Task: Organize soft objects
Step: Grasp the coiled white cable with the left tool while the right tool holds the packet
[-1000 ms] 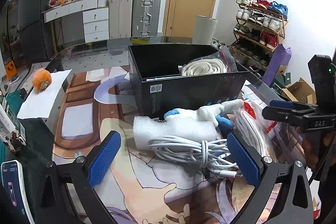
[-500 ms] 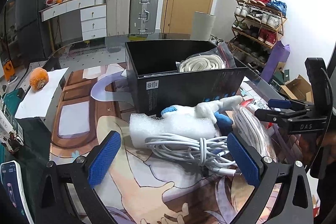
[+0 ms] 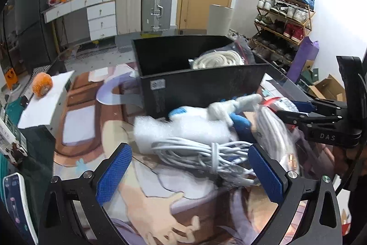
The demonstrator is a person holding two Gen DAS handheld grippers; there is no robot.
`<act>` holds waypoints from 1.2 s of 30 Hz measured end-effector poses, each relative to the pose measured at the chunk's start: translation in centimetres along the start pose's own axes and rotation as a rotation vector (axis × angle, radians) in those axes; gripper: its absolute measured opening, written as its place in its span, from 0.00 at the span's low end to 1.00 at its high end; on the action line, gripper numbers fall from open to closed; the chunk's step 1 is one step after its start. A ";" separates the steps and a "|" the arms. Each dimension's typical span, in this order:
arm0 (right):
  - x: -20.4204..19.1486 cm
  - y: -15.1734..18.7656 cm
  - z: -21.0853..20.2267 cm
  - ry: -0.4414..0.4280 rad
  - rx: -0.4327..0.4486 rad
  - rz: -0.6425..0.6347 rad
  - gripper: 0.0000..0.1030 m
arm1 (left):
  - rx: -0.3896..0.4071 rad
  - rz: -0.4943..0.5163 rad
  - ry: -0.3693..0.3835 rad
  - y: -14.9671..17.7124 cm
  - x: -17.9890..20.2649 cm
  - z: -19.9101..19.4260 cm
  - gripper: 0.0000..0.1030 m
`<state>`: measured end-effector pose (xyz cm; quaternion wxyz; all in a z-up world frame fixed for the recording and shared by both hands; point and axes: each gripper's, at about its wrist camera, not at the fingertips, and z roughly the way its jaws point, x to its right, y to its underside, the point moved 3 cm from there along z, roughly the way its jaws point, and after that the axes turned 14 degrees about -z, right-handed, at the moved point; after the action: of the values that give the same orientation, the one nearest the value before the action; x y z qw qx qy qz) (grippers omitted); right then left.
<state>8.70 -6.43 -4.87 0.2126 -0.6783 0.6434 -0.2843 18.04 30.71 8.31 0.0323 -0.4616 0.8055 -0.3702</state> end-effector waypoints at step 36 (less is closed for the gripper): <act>-1.2 -0.8 -1.1 -0.023 0.035 -0.029 0.47 | -0.107 -0.194 -0.073 0.8 -3.8 -0.3 1.00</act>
<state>8.58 -5.12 -3.60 0.2276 -0.6869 0.6260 -0.2907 19.55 34.06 6.97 0.0009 -0.5517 0.7740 -0.3108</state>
